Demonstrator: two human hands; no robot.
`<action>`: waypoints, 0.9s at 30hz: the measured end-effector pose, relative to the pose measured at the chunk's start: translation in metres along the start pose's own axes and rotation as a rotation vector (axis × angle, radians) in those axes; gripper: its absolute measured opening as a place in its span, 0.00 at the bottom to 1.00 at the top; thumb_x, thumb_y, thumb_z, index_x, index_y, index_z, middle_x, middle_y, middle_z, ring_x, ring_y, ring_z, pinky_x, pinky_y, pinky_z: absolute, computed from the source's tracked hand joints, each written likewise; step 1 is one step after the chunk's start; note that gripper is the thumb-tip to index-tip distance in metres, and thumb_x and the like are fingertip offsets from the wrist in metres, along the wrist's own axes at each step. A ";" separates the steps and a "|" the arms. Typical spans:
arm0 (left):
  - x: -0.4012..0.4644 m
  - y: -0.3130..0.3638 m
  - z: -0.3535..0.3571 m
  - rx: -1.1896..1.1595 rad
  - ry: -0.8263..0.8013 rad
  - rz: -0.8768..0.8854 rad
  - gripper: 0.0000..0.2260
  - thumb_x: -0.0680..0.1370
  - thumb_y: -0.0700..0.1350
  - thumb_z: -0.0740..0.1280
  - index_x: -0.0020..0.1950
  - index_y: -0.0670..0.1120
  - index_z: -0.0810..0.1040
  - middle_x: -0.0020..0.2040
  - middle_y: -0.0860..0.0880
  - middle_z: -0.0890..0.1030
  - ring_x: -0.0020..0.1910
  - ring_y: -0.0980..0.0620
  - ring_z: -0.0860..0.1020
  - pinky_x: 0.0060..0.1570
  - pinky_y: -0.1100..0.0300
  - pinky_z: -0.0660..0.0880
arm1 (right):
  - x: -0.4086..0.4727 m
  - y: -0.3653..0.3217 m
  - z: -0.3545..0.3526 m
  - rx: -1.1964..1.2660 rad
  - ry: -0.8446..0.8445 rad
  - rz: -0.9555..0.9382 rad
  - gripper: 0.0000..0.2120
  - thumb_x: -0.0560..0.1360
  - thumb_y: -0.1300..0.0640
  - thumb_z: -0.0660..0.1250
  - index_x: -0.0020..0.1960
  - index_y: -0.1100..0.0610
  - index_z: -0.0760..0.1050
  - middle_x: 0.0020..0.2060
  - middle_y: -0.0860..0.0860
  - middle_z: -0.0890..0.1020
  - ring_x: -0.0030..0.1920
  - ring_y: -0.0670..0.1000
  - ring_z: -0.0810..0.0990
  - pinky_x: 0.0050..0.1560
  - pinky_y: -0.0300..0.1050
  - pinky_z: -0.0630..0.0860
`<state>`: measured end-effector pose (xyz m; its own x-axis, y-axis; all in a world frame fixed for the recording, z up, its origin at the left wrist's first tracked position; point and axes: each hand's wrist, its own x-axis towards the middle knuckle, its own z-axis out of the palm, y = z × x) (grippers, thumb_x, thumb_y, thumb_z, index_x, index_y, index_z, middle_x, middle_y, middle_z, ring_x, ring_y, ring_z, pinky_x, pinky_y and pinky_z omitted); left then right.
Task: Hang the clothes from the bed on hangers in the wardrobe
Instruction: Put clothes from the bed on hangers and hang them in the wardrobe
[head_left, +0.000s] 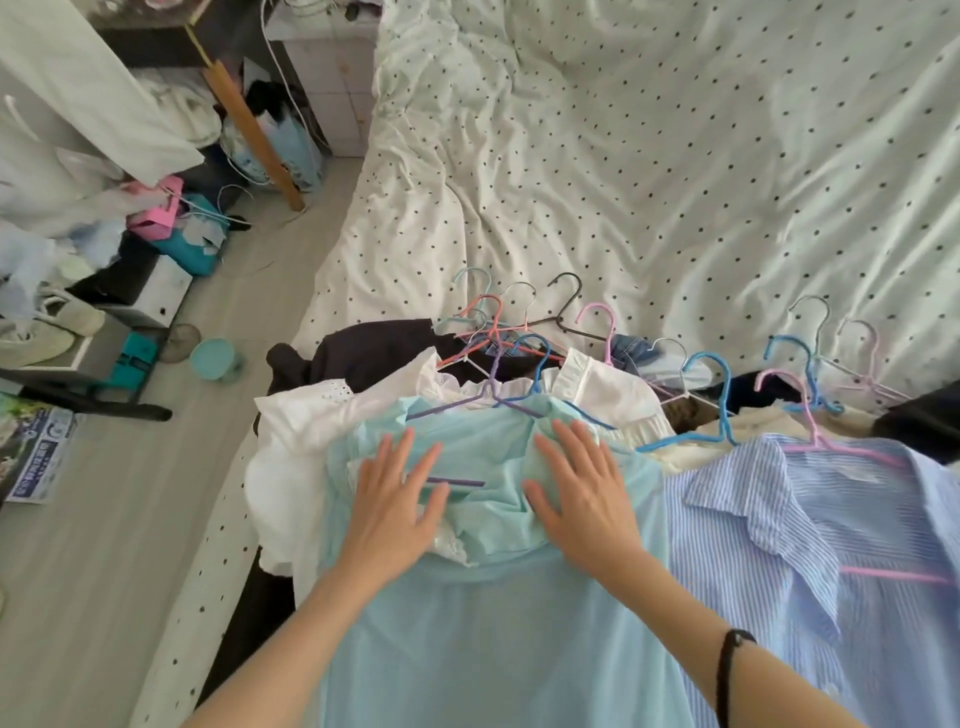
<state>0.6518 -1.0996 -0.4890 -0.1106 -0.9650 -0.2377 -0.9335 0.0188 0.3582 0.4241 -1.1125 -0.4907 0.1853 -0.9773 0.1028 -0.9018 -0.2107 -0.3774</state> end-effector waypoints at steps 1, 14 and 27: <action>-0.009 0.000 0.008 0.097 -0.062 0.060 0.26 0.77 0.59 0.49 0.72 0.51 0.66 0.75 0.46 0.58 0.74 0.42 0.55 0.69 0.45 0.52 | -0.012 0.001 0.002 -0.040 -0.056 -0.031 0.24 0.73 0.44 0.56 0.63 0.56 0.74 0.65 0.57 0.74 0.67 0.57 0.67 0.66 0.52 0.58; -0.124 0.065 -0.035 0.136 -0.228 0.139 0.27 0.75 0.55 0.48 0.71 0.48 0.68 0.73 0.45 0.64 0.71 0.44 0.64 0.65 0.43 0.63 | -0.135 0.010 -0.096 -0.126 -0.415 0.178 0.40 0.67 0.36 0.36 0.75 0.52 0.55 0.74 0.53 0.58 0.75 0.56 0.55 0.72 0.56 0.51; -0.274 0.210 -0.093 -0.104 0.274 0.683 0.19 0.76 0.50 0.56 0.66 0.49 0.67 0.66 0.43 0.72 0.68 0.46 0.64 0.65 0.49 0.59 | -0.334 -0.047 -0.276 -0.205 0.103 0.313 0.29 0.75 0.40 0.52 0.72 0.52 0.59 0.70 0.54 0.68 0.70 0.58 0.66 0.67 0.61 0.56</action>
<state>0.5182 -0.8557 -0.2649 -0.5535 -0.7780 0.2972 -0.6484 0.6265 0.4326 0.2964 -0.7702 -0.2532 -0.1420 -0.9840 0.1077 -0.9698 0.1165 -0.2141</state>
